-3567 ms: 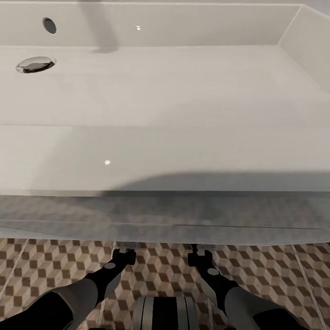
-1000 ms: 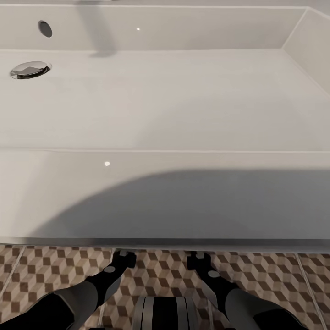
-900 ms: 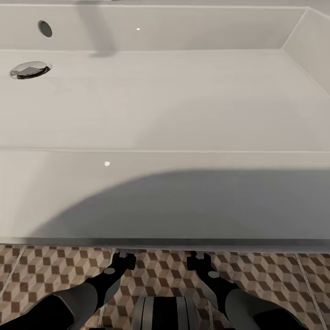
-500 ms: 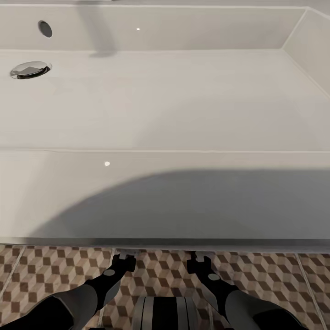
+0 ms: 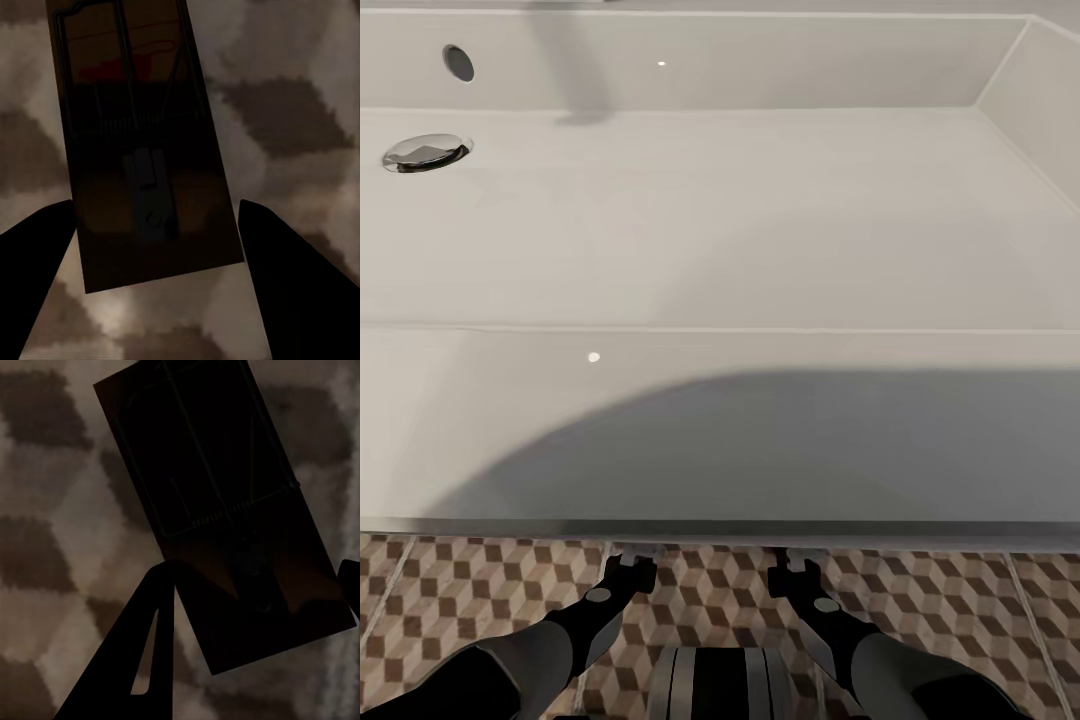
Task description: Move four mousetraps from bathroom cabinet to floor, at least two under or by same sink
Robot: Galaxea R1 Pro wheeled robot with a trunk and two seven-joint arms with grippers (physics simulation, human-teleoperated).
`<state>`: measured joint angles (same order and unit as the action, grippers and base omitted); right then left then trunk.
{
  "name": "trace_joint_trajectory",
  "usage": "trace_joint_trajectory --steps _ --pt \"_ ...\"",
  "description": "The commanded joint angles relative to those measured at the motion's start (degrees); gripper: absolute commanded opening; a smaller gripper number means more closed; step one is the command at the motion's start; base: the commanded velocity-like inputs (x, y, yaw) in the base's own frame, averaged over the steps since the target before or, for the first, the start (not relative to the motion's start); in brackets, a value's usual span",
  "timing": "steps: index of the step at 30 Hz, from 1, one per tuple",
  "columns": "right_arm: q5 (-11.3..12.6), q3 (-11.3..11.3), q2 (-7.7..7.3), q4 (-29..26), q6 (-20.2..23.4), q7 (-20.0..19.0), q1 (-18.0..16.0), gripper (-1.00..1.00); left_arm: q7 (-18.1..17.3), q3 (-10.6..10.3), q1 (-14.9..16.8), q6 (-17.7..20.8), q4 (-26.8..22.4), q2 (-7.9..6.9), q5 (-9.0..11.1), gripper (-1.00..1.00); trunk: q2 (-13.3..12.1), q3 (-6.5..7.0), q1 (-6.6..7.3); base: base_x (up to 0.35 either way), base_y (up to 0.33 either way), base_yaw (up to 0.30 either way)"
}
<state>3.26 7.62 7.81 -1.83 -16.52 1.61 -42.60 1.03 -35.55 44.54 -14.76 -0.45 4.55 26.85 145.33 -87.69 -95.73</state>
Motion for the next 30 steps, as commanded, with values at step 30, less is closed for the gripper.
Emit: trace_joint_trajectory --steps 30 --pt "0.45 0.47 0.01 0.07 -0.07 0.15 -0.03 -1.0 0.11 -0.49 0.02 1.59 0.02 -0.07 0.32 -1.0 0.01 -0.03 0.01 0.0 0.0 0.0"
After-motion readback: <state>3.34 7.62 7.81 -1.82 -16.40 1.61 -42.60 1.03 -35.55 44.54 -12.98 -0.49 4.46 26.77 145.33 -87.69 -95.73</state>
